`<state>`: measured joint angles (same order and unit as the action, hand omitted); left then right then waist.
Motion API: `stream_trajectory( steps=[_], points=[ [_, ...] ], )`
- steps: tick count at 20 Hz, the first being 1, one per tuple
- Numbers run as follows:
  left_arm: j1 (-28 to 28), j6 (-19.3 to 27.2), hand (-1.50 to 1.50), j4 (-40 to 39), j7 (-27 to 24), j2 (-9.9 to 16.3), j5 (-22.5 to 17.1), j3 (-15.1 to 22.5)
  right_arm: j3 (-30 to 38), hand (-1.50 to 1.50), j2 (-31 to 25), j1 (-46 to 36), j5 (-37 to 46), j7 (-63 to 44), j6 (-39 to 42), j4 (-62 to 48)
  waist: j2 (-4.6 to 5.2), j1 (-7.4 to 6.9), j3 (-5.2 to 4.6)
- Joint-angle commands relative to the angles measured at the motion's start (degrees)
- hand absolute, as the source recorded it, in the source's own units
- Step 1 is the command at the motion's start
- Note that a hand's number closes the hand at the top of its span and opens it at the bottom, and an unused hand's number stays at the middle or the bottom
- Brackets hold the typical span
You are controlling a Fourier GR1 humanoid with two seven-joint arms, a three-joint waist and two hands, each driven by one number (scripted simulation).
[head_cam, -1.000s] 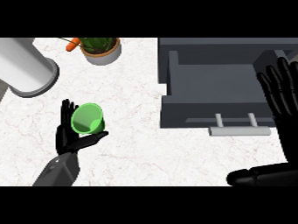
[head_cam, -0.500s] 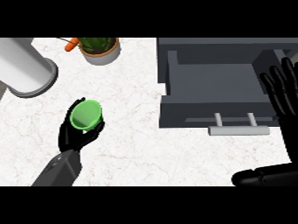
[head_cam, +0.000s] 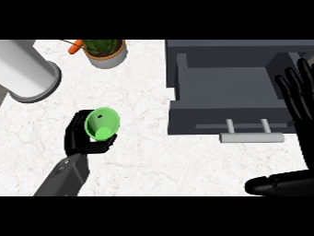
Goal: Pick up the cup, place it into the drawer and close the drawer
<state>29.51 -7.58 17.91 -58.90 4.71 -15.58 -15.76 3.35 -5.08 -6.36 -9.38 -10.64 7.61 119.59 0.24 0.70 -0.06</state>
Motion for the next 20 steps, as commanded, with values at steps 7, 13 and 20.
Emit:
stream_trajectory(
  steps=[7, 13, 20],
  points=[
    [-8.84, -6.45, 1.5, 9.04, -4.73, 2.8, 1.75, 3.47, 1.5, -1.5, -0.83, -0.22, -0.73, -2.34, -0.66, 1.5, -0.36, -0.92, 0.08],
    [-7.75, -10.58, 1.5, 18.35, 0.37, 3.4, -0.44, 4.8, -0.68, -1.5, 1.56, 1.41, 1.97, -0.16, -2.02, 1.15, -0.58, -1.29, 0.12],
    [-10.78, -4.68, 1.5, 39.8, 14.27, -0.26, 0.74, 12.5, -1.39, -1.5, 1.16, -1.6, 2.76, -2.51, -2.78, 0.03, -0.68, -1.82, 0.14]
  ],
)
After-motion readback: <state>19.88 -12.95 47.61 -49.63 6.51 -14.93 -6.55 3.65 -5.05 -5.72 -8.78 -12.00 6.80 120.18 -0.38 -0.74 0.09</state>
